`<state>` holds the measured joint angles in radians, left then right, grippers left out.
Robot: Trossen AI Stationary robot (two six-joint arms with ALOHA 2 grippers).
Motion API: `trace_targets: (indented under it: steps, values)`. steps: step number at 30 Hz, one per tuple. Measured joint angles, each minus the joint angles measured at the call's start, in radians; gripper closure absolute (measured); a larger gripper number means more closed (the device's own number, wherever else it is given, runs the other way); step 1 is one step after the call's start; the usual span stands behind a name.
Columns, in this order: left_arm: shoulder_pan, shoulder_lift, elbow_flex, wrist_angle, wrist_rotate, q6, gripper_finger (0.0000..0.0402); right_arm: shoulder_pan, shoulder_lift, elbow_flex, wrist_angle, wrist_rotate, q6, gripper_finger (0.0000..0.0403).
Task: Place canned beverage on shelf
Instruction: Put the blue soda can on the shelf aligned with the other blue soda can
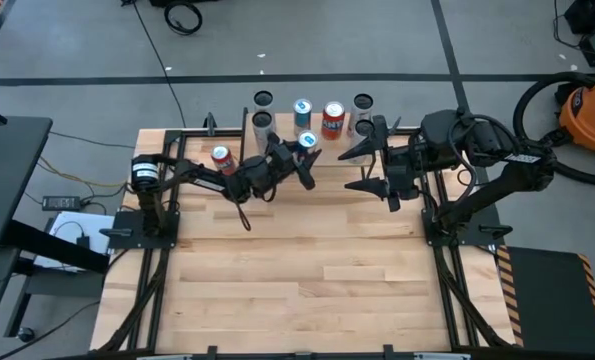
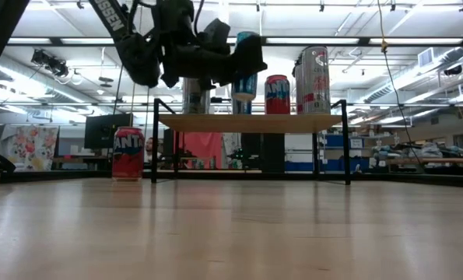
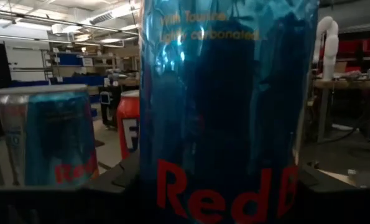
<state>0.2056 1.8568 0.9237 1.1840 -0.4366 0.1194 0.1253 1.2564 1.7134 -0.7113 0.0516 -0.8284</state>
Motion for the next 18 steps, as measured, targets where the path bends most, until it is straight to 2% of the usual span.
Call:
trace_targets:
  steps: [12, 18]
  values:
    - [0.026, 0.024, 0.005, 0.037, -0.006, -0.018, 0.0179, 0.0, 0.0, 0.0, 0.001, -0.001, 0.0, 0.0108]
    - [-0.014, 0.024, 0.005, 0.041, -0.011, -0.003, 0.0179, 0.0, 0.0, 0.0, 0.001, -0.001, 0.0, 0.0108]
